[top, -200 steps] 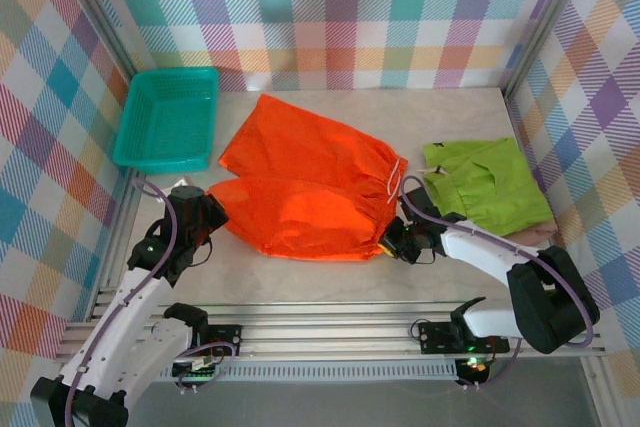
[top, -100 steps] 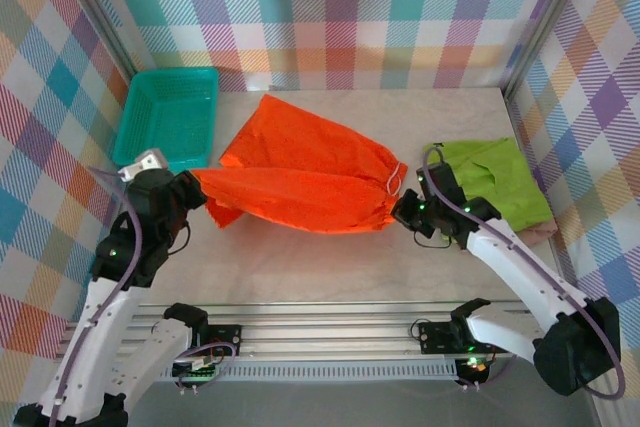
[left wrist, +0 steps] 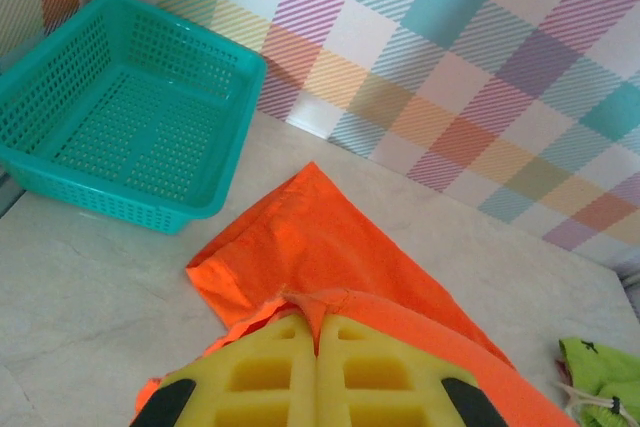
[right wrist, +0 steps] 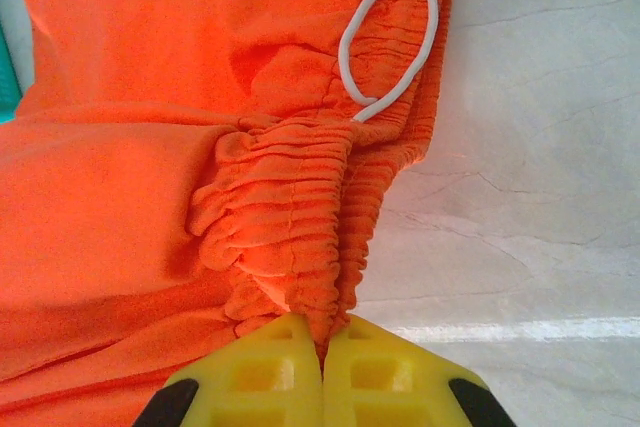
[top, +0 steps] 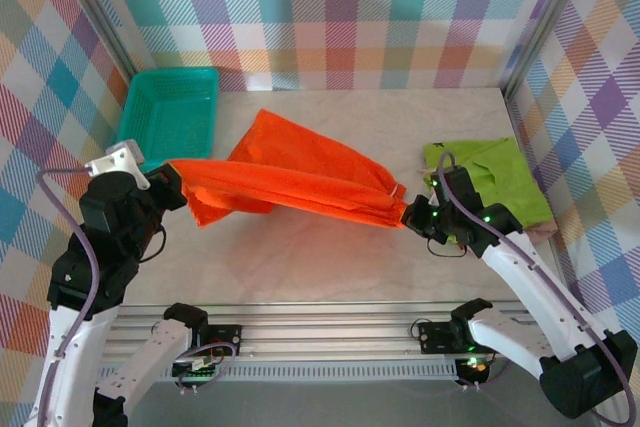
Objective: Fold and stack the shorts
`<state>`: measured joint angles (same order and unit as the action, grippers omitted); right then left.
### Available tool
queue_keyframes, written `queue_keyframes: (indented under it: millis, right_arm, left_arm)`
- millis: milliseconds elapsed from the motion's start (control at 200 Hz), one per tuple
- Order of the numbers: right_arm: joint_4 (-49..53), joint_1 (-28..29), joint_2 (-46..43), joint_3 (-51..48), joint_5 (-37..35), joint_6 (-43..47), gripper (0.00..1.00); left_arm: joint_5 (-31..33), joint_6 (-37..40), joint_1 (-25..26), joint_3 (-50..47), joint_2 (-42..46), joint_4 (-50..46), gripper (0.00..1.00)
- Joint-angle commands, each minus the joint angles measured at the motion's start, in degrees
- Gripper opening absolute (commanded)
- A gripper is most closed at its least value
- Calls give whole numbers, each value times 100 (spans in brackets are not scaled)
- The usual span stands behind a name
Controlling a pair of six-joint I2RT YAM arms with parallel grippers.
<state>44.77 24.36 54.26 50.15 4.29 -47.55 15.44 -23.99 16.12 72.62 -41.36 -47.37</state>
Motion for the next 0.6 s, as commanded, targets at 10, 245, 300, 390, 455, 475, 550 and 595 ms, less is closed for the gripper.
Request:
queue_keyframes:
  millis: [10,245,300,390,455,475,550,595]
  right_arm:
    - [327,-54,78,199,-305,97,0]
    - [70,-273,675,512,-256,99,0]
    - [-69,-380,852,535,-107,97,0]
    - [-248,-524,1172,632,93,96,0]
    - [-337,-620,1423,738,216,131,0]
    - [-362,-652,1500,777,260,147,0]
    - [-422,-758,1788,943,408,192,0]
    - [-449,-835,1943,1032,467,219,0]
  left_arm:
    - [111,206,14,132,-393,191,0]
    - [398,195,14,177,-1648,910,0]
    - [462,209,14,277,-2029,1039,0]
    - [495,260,14,477,-2627,1248,0]
    - [495,283,18,651,-3057,1374,0]
    - [493,287,10,718,-3193,1399,0]
    - [512,302,7,964,-3687,1491,0]
    - [544,315,-2,1136,-3983,1516,0]
